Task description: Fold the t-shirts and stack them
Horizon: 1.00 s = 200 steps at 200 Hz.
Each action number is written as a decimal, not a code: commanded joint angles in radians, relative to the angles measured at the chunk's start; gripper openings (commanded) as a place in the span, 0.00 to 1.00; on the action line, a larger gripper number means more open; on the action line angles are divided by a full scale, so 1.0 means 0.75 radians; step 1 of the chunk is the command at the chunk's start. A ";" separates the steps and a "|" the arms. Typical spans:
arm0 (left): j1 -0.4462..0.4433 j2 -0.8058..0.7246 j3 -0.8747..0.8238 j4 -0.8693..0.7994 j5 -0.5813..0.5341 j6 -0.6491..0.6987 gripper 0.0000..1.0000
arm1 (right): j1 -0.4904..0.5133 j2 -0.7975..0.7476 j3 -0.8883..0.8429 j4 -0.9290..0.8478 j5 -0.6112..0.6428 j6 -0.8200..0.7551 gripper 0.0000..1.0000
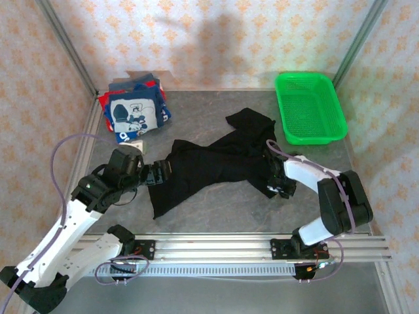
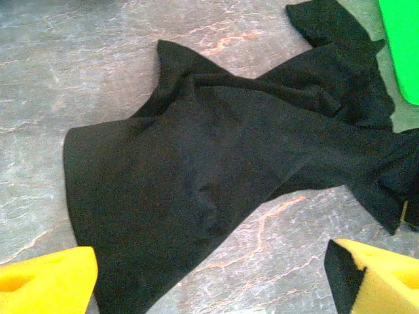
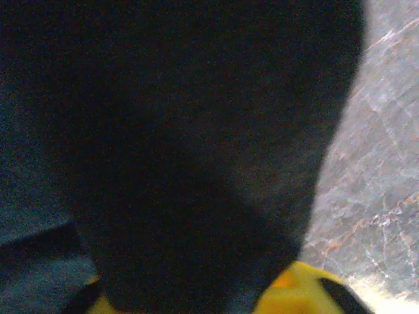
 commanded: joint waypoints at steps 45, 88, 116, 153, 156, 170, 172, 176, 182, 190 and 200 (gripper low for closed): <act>0.003 -0.046 -0.010 -0.127 -0.128 -0.013 0.91 | -0.043 -0.266 0.126 0.021 -0.236 -0.027 0.00; 0.005 -0.036 -0.022 -0.110 -0.152 0.003 0.90 | -0.090 -0.419 0.192 0.042 -0.716 0.061 0.00; 0.005 -0.025 -0.040 -0.092 -0.153 0.008 0.91 | -0.211 -0.479 0.030 0.203 -0.879 0.139 0.00; 0.005 -0.018 -0.050 -0.092 -0.153 0.018 0.91 | -0.432 -0.434 -0.168 0.246 -0.826 0.072 0.00; 0.005 -0.018 -0.050 -0.089 -0.150 0.018 0.90 | -0.449 -0.418 -0.177 0.248 -0.821 0.065 0.00; 0.006 -0.008 -0.048 -0.086 -0.143 0.018 0.90 | -0.501 -0.348 -0.192 0.240 -0.783 0.011 0.00; 0.005 -0.007 -0.049 -0.088 -0.143 0.018 0.90 | -0.505 -0.338 -0.190 0.236 -0.779 0.002 0.00; 0.005 -0.002 -0.046 -0.090 -0.143 0.018 0.90 | -0.514 -0.323 -0.182 0.227 -0.768 -0.014 0.00; 0.006 0.002 -0.045 -0.092 -0.139 0.035 0.91 | -0.522 -0.305 -0.164 0.208 -0.749 -0.038 0.00; 0.006 0.008 -0.040 -0.092 -0.137 0.056 0.91 | -0.527 -0.293 -0.137 0.183 -0.708 -0.064 0.00; 0.005 0.011 -0.039 -0.092 -0.137 0.059 0.90 | -0.536 -0.293 -0.105 0.168 -0.673 -0.086 0.00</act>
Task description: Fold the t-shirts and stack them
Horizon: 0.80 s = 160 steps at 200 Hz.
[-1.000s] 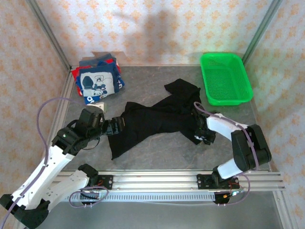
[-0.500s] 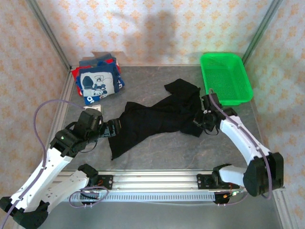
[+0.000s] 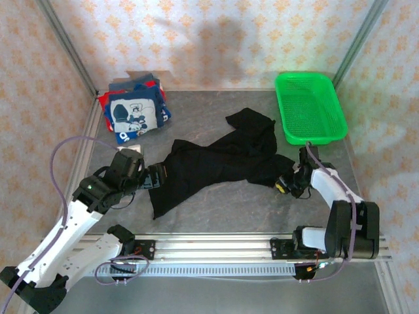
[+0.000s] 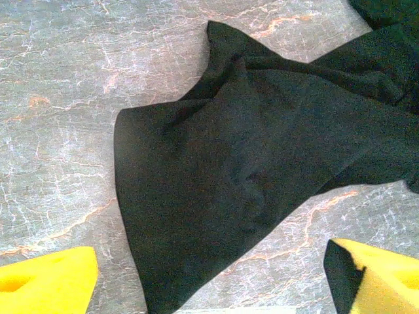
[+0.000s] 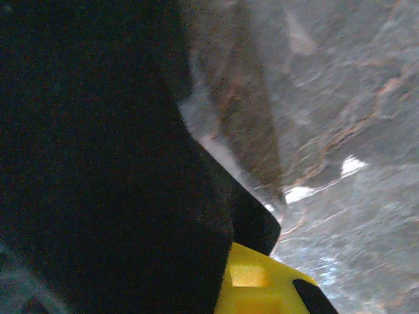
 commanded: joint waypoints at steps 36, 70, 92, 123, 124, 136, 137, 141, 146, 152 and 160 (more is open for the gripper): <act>0.005 0.015 -0.012 -0.008 -0.031 0.049 0.90 | -0.035 0.023 0.262 -0.158 0.146 -0.189 0.00; 0.005 0.001 -0.038 -0.005 -0.013 0.039 0.90 | -0.036 0.002 0.328 -0.196 0.054 -0.177 0.00; 0.007 0.000 -0.062 -0.027 0.073 0.017 0.94 | -0.036 0.000 0.341 -0.226 0.107 -0.182 0.00; 0.010 0.045 -0.137 -0.136 0.237 -0.189 0.91 | -0.037 0.008 0.337 -0.211 0.106 -0.174 0.00; 0.010 0.046 -0.143 -0.139 0.242 -0.200 0.91 | -0.037 0.009 0.337 -0.212 0.105 -0.173 0.00; 0.009 0.052 -0.202 -0.179 0.286 -0.316 0.87 | -0.036 0.009 0.339 -0.207 0.105 -0.173 0.00; 0.010 0.052 -0.208 -0.181 0.293 -0.326 0.87 | -0.037 0.010 0.339 -0.206 0.105 -0.172 0.00; 0.010 0.050 -0.232 -0.185 0.315 -0.357 0.86 | -0.036 0.011 0.341 -0.206 0.104 -0.172 0.00; 0.009 0.045 -0.264 -0.186 0.338 -0.391 0.84 | -0.035 0.015 0.342 -0.206 0.100 -0.173 0.00; 0.009 0.034 -0.304 -0.184 0.353 -0.436 0.82 | -0.036 0.017 0.344 -0.204 0.093 -0.172 0.00; 0.008 0.011 -0.348 -0.171 0.361 -0.480 0.81 | -0.037 0.017 0.347 -0.199 0.087 -0.170 0.00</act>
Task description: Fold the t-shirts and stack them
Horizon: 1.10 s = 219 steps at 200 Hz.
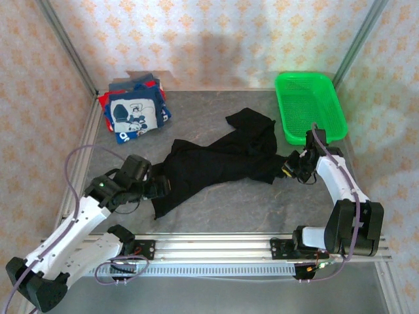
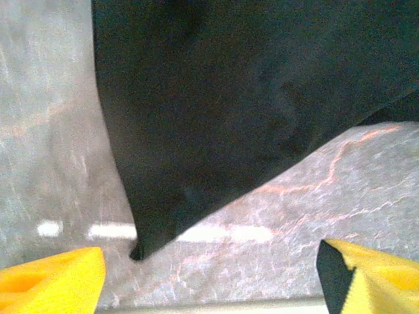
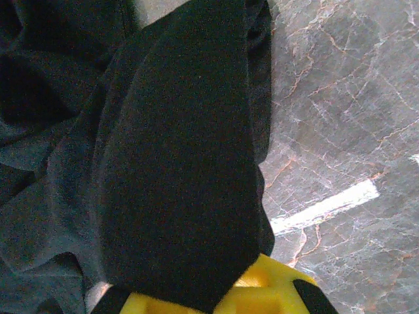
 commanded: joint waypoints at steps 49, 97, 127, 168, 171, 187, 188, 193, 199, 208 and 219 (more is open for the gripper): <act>-0.015 0.019 -0.295 0.045 0.039 -0.310 0.75 | -0.010 0.021 0.051 0.007 -0.040 0.004 0.00; -0.076 0.289 -0.330 0.386 -0.014 -0.322 0.68 | -0.009 0.040 0.054 0.016 -0.060 -0.012 0.00; -0.087 0.448 -0.296 0.519 -0.005 -0.310 0.60 | -0.009 0.046 0.043 0.027 -0.069 -0.012 0.00; -0.088 0.596 -0.263 0.521 0.014 -0.252 0.27 | -0.009 0.043 0.026 0.034 -0.074 -0.020 0.00; -0.089 0.595 -0.256 0.518 0.017 -0.248 0.24 | -0.009 0.042 0.026 0.036 -0.073 -0.021 0.00; -0.091 0.554 -0.184 0.462 0.024 -0.228 0.11 | -0.009 0.038 0.018 0.039 -0.073 -0.018 0.00; -0.092 0.550 -0.175 0.458 0.024 -0.226 0.10 | -0.009 0.037 0.018 0.039 -0.074 -0.019 0.00; -0.095 0.529 -0.135 0.430 0.020 -0.220 0.06 | -0.011 0.037 0.016 0.039 -0.075 -0.018 0.00; -0.095 0.499 -0.082 0.397 0.020 -0.211 0.03 | -0.009 0.034 0.016 0.039 -0.076 -0.020 0.00; -0.098 0.457 0.002 0.359 0.027 -0.199 0.00 | -0.009 0.031 0.019 0.038 -0.073 -0.024 0.00; -0.096 0.418 0.109 0.310 0.043 -0.185 0.00 | -0.009 0.032 0.023 0.035 -0.068 -0.032 0.00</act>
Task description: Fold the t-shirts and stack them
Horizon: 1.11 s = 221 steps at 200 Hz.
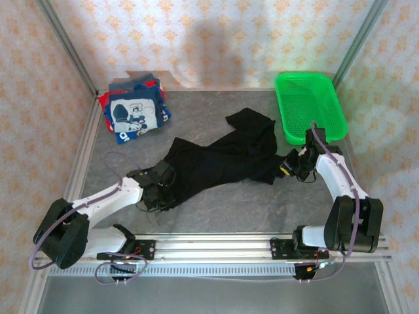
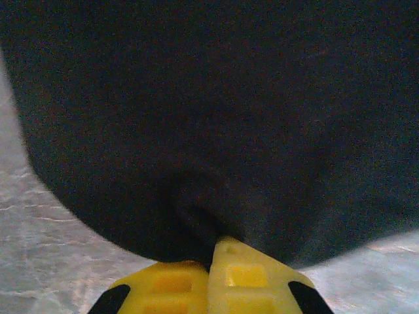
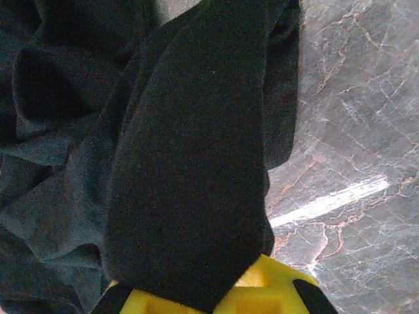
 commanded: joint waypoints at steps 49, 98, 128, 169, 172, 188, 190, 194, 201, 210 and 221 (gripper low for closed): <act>-0.014 -0.150 0.515 -0.156 0.148 0.068 0.00 | -0.010 0.012 0.027 0.019 0.000 -0.043 0.00; 0.009 -0.251 0.279 -0.050 0.157 -0.037 0.00 | -0.011 0.018 0.030 0.030 -0.006 -0.047 0.00; 0.042 -0.283 0.096 0.017 0.186 -0.106 0.00 | -0.011 0.023 0.036 0.022 -0.006 -0.059 0.00; 0.136 -0.338 -0.101 0.052 0.169 -0.149 0.02 | -0.010 0.034 0.036 0.027 -0.011 -0.060 0.00; 0.142 -0.343 -0.117 0.059 0.165 -0.155 0.03 | -0.011 0.036 0.036 0.027 -0.012 -0.061 0.00; 0.185 -0.355 -0.191 0.124 0.177 -0.184 0.04 | -0.009 0.040 0.036 0.031 -0.012 -0.060 0.00; 0.189 -0.354 -0.201 0.134 0.183 -0.185 0.04 | -0.009 0.040 0.036 0.031 -0.012 -0.059 0.00; 0.198 -0.348 -0.218 0.154 0.191 -0.191 0.04 | -0.009 0.042 0.036 0.031 -0.012 -0.059 0.00; 0.210 -0.335 -0.242 0.187 0.204 -0.197 0.04 | -0.009 0.043 0.036 0.034 -0.014 -0.058 0.00; 0.222 -0.315 -0.266 0.223 0.209 -0.198 0.04 | -0.010 0.044 0.036 0.036 -0.016 -0.058 0.00; 0.245 -0.282 -0.290 0.262 0.221 -0.192 0.04 | -0.010 0.048 0.036 0.037 -0.017 -0.057 0.00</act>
